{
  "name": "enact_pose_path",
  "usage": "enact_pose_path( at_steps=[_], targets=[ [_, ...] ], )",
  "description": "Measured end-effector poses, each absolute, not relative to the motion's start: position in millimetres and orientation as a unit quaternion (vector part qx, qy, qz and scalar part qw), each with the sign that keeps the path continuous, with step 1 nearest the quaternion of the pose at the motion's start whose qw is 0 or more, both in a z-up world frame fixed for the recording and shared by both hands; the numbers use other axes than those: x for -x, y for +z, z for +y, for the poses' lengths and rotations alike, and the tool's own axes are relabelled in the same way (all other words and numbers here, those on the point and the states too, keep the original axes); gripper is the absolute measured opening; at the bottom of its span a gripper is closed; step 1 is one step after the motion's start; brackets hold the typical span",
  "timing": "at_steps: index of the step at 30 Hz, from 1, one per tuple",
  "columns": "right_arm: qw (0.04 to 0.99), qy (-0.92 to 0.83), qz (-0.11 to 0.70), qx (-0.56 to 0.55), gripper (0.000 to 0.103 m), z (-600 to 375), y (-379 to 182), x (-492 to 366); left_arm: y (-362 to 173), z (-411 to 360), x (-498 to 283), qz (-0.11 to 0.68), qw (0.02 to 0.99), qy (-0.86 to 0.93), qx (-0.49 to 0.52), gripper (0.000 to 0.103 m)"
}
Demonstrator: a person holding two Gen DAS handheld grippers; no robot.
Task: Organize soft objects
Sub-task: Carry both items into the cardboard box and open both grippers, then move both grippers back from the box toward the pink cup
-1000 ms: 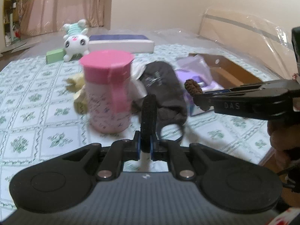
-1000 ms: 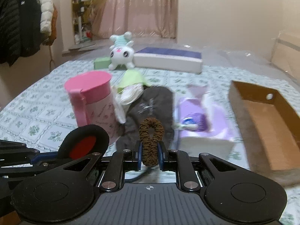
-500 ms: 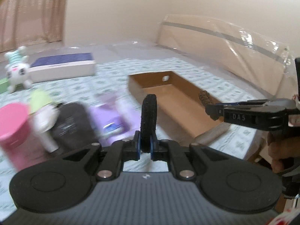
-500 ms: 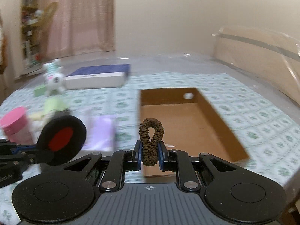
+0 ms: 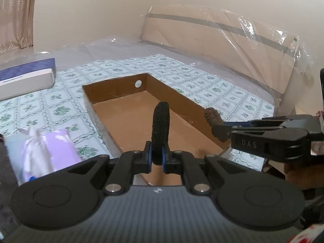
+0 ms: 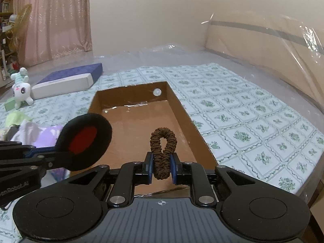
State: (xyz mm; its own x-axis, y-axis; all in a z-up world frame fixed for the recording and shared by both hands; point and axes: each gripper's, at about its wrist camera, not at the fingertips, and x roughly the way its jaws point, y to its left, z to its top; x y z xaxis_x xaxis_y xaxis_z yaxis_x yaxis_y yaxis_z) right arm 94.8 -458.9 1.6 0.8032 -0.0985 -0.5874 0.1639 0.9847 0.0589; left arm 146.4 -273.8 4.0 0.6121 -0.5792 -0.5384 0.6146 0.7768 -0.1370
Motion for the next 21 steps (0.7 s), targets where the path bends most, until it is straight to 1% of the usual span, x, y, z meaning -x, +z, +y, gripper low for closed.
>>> enact_pose_path(
  at_steps=[2, 4, 5, 6, 7, 8, 9, 13, 16, 19, 20, 21],
  targets=[
    [0.947, -0.068, 0.308, -0.058, 0.017, -463, -2, -99, -1, -281, -153, 0.29, 0.897, -0.333, -0.033, 0.01],
    [0.946, -0.069, 0.31, -0.061, 0.018, -466, -7, -103, -5, -287, -158, 0.293, 0.895, -0.334, -0.035, 0.015],
    [0.945, -0.068, 0.313, -0.063, 0.023, -467, -8, -105, -7, -289, -161, 0.295, 0.894, -0.335, -0.035, 0.026],
    [0.944, -0.068, 0.316, -0.068, 0.033, -468, -11, -108, -9, -290, -163, 0.297, 0.894, -0.334, -0.036, 0.031],
    [0.944, -0.067, 0.316, -0.075, 0.039, -470, -12, -109, -11, -291, -164, 0.296, 0.895, -0.331, -0.038, 0.031],
    [0.944, -0.069, 0.314, -0.079, 0.048, -471, -13, -109, -12, -290, -165, 0.295, 0.897, -0.328, -0.039, 0.031],
    [0.944, -0.07, 0.313, -0.081, 0.053, -472, -14, -109, -11, -288, -164, 0.294, 0.897, -0.328, -0.037, 0.031],
    [0.943, -0.072, 0.314, -0.08, 0.054, -472, -15, -107, -11, -281, -164, 0.294, 0.9, -0.319, -0.041, 0.032],
    [0.942, -0.075, 0.316, -0.082, 0.055, -472, -15, -103, -9, -272, -160, 0.292, 0.904, -0.31, -0.04, 0.036],
    [0.941, -0.078, 0.316, -0.087, 0.056, -470, -13, -97, -4, -263, -153, 0.288, 0.907, -0.303, -0.042, 0.045],
    [0.942, -0.078, 0.315, -0.088, 0.056, -468, -11, -94, -1, -259, -150, 0.286, 0.909, -0.301, -0.042, 0.051],
    [0.942, -0.076, 0.314, -0.087, 0.056, -466, -10, -91, 1, -256, -146, 0.283, 0.91, -0.299, -0.041, 0.054]
  ],
)
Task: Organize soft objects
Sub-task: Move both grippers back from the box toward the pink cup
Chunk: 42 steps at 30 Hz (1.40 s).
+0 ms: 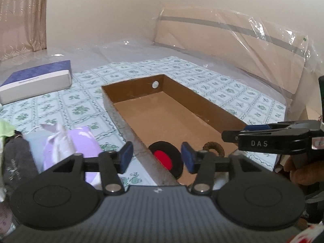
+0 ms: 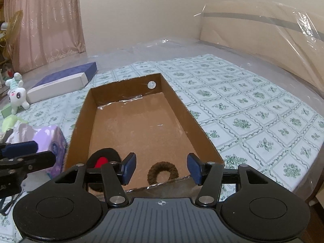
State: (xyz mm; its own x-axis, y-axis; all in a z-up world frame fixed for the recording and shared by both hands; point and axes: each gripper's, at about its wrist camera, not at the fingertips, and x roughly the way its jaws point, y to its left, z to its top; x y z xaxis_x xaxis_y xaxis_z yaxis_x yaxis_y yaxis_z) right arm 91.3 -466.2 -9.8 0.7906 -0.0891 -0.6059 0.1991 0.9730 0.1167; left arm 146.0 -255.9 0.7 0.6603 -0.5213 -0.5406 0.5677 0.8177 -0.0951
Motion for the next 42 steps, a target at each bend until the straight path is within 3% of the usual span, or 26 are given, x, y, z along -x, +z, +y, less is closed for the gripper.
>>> enact_pose_path(
  at_steps=[4, 9, 13, 16, 18, 21, 27, 42],
  targets=[
    [0.944, -0.073, 0.312, -0.084, 0.057, -457, -3, -81, 8, -242, -130, 0.276, 0.914, -0.293, -0.038, 0.061],
    [0.947, -0.067, 0.305, -0.081, 0.059, -440, 4, -64, 12, -221, -109, 0.278, 0.92, -0.274, -0.031, 0.08],
    [0.947, -0.056, 0.303, -0.086, 0.06, -424, 6, -53, 15, -201, -93, 0.279, 0.925, -0.257, -0.029, 0.089],
    [0.948, -0.038, 0.299, -0.106, 0.065, -416, 7, -45, 15, -183, -82, 0.277, 0.928, -0.247, -0.023, 0.092],
    [0.947, -0.034, 0.298, -0.112, 0.075, -409, 7, -40, 14, -172, -74, 0.277, 0.93, -0.239, -0.029, 0.095],
    [0.95, -0.026, 0.294, -0.107, 0.084, -396, 8, -34, 11, -154, -63, 0.278, 0.934, -0.224, -0.031, 0.097],
    [0.95, -0.014, 0.295, -0.104, 0.09, -372, 11, -26, 6, -121, -47, 0.285, 0.938, -0.194, -0.03, 0.1],
    [0.956, 0.049, 0.282, -0.068, 0.09, -309, 12, -22, -10, -49, -24, 0.301, 0.947, -0.11, -0.01, 0.101]
  ],
)
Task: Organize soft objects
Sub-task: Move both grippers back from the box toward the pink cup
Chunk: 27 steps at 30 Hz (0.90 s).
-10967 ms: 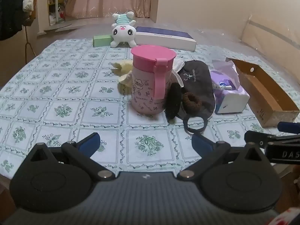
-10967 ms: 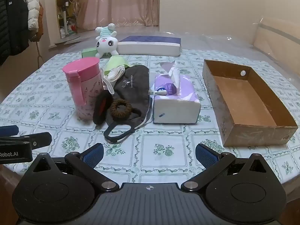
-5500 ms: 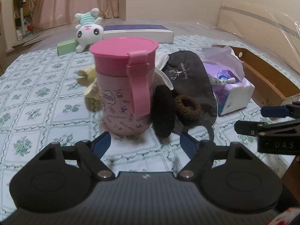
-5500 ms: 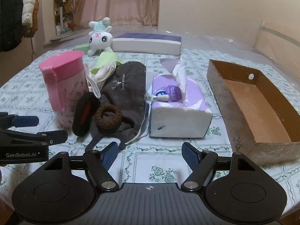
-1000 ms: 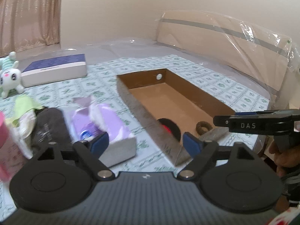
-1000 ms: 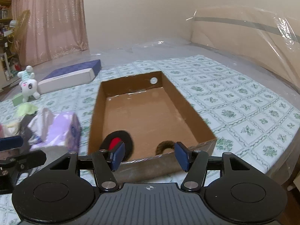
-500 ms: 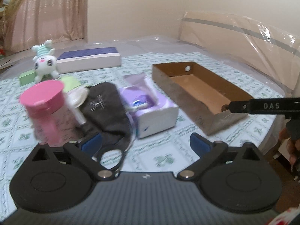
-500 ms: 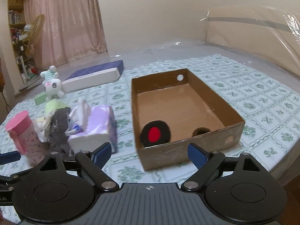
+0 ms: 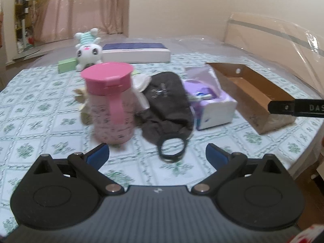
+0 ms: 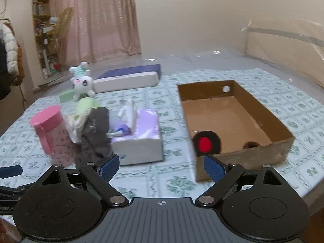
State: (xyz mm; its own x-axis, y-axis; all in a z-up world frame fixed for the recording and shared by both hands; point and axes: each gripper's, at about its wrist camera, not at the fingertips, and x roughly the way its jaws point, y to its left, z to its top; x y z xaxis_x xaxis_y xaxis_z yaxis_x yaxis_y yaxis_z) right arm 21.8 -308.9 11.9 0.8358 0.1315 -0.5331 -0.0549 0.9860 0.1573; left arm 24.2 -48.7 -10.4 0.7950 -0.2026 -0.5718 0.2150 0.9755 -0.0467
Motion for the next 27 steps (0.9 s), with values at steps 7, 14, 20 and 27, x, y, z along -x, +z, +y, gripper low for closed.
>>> enact_pose_path(
  at_steps=[7, 14, 20, 27],
  targets=[
    [0.953, 0.065, 0.293, -0.045, 0.09, -284, 8, -29, -10, -24, -26, 0.302, 0.95, -0.084, -0.004, 0.101],
    [0.951, 0.076, 0.299, -0.038, 0.09, -265, 2, -33, -9, -11, -28, 0.305, 0.95, -0.072, -0.001, 0.101],
    [0.95, 0.076, 0.3, -0.031, 0.09, -259, 0, -36, -12, -6, -30, 0.306, 0.949, -0.069, 0.003, 0.101],
    [0.949, 0.077, 0.304, -0.028, 0.09, -256, -2, -37, -14, -4, -33, 0.306, 0.95, -0.069, 0.006, 0.101]
  ],
)
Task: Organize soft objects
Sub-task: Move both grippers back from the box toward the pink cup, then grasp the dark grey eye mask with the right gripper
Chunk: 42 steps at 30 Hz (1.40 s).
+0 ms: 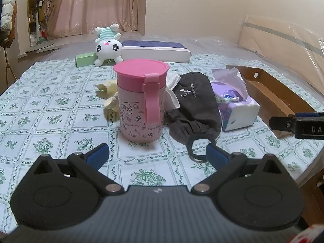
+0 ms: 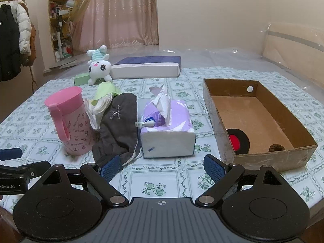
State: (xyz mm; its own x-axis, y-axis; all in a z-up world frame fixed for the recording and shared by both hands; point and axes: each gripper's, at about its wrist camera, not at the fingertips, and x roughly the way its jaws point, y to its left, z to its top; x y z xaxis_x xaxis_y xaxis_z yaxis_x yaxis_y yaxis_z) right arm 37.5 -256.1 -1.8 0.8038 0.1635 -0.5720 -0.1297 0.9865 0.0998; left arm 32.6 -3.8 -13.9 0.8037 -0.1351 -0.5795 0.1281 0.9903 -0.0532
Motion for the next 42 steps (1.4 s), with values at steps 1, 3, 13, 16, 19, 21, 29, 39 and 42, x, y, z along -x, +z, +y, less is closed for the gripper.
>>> enact_pose_path(
  at_steps=[1, 3, 13, 16, 19, 21, 29, 39, 42],
  targets=[
    [0.949, 0.078, 0.304, -0.028, 0.09, -255, -2, -38, -14, -4, -33, 0.306, 0.949, -0.069, 0.005, 0.101],
    [0.948, 0.082, 0.307, -0.027, 0.09, -253, -3, -40, -15, -3, -34, 0.305, 0.95, -0.068, 0.003, 0.101],
    [0.944, 0.11, 0.312, -0.008, 0.089, -225, -13, -54, -21, 12, -43, 0.309, 0.949, -0.062, -0.005, 0.101],
    [0.943, 0.119, 0.312, 0.002, 0.089, -214, -16, -61, -22, 18, -46, 0.309, 0.949, -0.057, -0.004, 0.101],
    [0.941, 0.128, 0.312, 0.014, 0.089, -203, -20, -66, -24, 26, -52, 0.311, 0.949, -0.054, -0.005, 0.1],
    [0.94, 0.132, 0.314, 0.021, 0.086, -196, -23, -71, -26, 32, -55, 0.311, 0.949, -0.052, -0.006, 0.1],
    [0.934, 0.141, 0.324, 0.046, 0.078, -174, -36, -90, -32, 61, -75, 0.31, 0.949, -0.059, -0.015, 0.1],
    [0.925, 0.153, 0.337, 0.081, 0.068, -148, -55, -120, -41, 88, -99, 0.312, 0.946, -0.076, -0.033, 0.1],
    [0.922, 0.158, 0.341, 0.091, 0.066, -141, -62, -129, -45, 91, -105, 0.312, 0.946, -0.08, -0.031, 0.1]
  ],
)
